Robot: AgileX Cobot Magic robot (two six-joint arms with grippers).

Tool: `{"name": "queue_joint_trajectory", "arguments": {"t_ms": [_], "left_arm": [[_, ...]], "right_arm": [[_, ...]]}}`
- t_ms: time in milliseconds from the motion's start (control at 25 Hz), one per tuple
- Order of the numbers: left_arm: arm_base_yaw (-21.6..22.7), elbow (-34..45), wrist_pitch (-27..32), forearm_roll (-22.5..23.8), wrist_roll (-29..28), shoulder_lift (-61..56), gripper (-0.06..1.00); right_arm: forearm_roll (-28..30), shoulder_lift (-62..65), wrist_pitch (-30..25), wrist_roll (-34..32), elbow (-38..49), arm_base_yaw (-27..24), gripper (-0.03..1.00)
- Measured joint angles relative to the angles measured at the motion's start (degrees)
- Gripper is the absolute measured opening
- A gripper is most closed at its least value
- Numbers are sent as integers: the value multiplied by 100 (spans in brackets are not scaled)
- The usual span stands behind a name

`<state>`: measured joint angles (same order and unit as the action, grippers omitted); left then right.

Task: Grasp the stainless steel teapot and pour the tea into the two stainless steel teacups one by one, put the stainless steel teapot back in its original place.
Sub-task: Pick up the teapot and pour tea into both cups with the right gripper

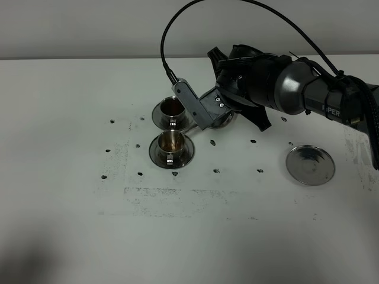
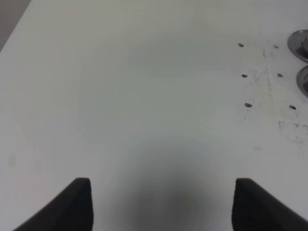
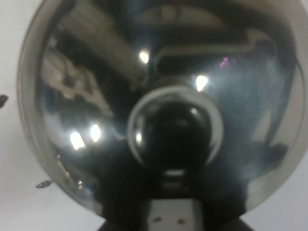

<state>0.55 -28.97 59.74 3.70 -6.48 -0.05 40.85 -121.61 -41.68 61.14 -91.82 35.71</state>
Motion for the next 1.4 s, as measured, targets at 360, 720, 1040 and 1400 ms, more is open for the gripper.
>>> {"name": "queue_joint_trajectory", "arguments": {"t_ms": [360,720,1040,1400], "left_arm": [[0,0,0,0,0,0,59],[0,0,0,0,0,0,59],[0,0,0,0,0,0,59],[0,0,0,0,0,0,59]], "right_arm": [[35,0,217,-20,0,0,20],[214,0,317,-24,0,0,20],[405,-6,411,-24,0,0,20],[497,-95,436,-24,0,0,20]]}}
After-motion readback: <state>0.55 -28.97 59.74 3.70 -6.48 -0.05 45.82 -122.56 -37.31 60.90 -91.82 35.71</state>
